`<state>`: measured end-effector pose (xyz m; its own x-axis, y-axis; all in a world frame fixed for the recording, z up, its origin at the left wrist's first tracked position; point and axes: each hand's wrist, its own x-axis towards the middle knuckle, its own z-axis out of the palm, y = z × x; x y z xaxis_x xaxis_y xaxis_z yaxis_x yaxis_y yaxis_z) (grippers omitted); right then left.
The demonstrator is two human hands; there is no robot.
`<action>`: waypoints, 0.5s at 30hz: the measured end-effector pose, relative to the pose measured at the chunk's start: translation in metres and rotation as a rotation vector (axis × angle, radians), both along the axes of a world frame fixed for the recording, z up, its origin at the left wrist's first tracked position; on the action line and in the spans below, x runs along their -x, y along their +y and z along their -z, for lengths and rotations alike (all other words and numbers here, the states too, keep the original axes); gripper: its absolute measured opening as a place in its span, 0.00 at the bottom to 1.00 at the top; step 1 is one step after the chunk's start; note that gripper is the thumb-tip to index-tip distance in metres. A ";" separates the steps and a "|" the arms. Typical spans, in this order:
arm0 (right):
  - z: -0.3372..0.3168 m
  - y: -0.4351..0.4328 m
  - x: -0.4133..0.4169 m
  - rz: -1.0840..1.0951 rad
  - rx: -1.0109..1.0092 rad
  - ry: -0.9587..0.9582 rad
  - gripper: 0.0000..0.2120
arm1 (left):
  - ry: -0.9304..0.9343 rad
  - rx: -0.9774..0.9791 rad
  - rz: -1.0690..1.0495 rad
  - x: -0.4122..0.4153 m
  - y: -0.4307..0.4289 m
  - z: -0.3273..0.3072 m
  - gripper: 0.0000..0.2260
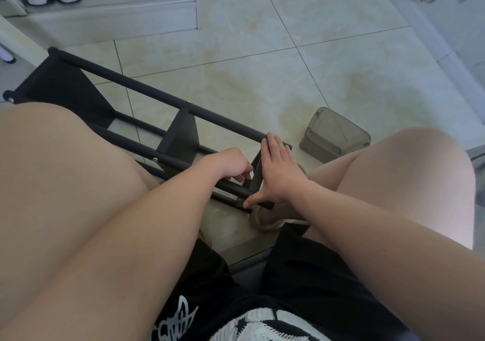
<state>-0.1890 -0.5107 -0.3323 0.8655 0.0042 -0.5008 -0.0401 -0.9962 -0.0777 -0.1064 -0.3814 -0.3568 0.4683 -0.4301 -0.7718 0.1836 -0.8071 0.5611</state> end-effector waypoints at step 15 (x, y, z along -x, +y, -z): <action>0.002 0.000 0.001 0.009 -0.007 -0.009 0.79 | -0.002 -0.027 0.015 0.001 -0.002 -0.003 0.12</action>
<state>-0.1898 -0.5102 -0.3340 0.8701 0.0000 -0.4929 -0.0483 -0.9952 -0.0851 -0.1071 -0.3829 -0.3542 0.4631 -0.4162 -0.7825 0.1704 -0.8246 0.5395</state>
